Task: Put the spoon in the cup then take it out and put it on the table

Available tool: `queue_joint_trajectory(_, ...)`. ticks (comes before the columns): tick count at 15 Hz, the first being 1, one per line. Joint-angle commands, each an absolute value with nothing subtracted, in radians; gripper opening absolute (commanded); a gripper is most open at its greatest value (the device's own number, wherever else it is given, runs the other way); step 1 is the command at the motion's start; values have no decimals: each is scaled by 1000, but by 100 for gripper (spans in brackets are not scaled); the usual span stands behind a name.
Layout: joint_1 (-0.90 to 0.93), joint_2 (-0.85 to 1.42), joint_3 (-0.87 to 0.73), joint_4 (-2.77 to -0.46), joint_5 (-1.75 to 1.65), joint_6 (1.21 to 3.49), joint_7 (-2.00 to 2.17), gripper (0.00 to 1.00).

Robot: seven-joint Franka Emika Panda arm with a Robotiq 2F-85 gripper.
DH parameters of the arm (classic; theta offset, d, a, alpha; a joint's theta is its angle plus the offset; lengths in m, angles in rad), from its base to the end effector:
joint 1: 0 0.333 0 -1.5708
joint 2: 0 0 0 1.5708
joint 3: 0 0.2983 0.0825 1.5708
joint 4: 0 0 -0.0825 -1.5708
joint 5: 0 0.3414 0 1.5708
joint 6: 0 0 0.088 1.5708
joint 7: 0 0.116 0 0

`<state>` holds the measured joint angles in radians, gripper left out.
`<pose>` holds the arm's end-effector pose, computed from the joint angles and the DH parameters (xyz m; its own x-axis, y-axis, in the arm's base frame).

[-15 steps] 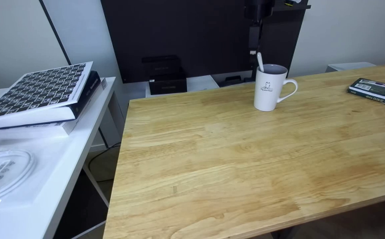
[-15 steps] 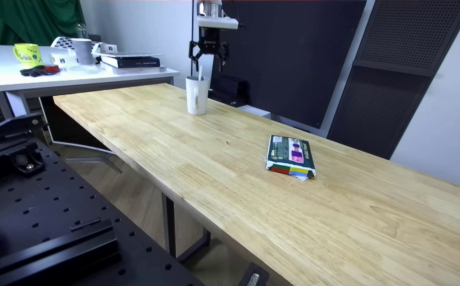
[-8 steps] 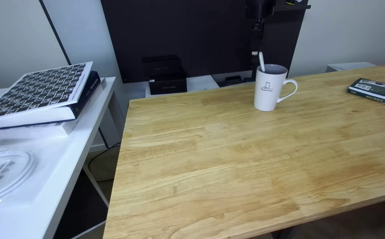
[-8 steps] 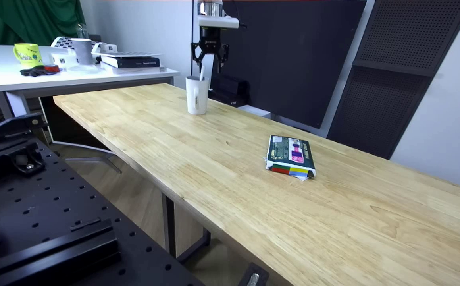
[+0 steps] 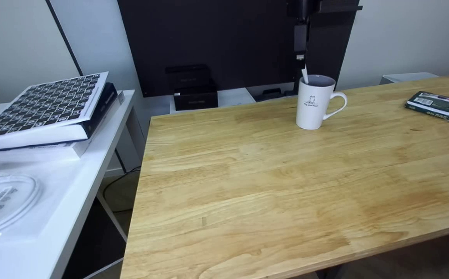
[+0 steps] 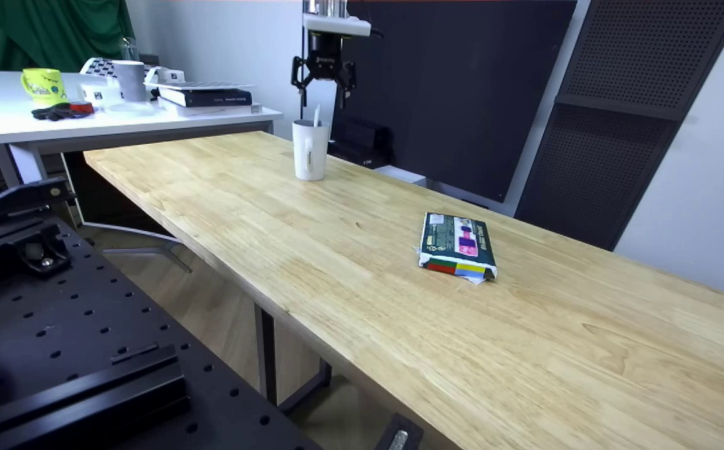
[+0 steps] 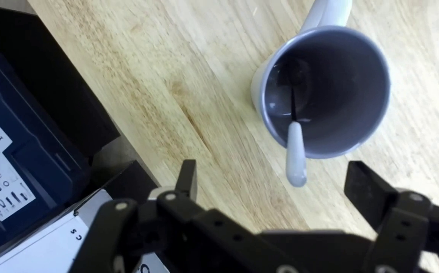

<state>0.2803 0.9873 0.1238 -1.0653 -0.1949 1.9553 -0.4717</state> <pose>0.6707 0.2406 0.2223 0.6133 0.7816 -0.1136 0.7880 -0.6153 0.0205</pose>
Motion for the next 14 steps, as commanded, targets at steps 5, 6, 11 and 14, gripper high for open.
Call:
queue_joint_trajectory(5,281,942,124,-1104,-183,1878,-440,100)
queue_joint_trajectory(6,281,944,124,-1105,-181,1873,-440,100)
queue_joint_trajectory(11,284,954,126,-1105,-176,1868,-441,100)
queue_joint_trajectory(14,286,954,124,-1112,-172,1874,-439,67)
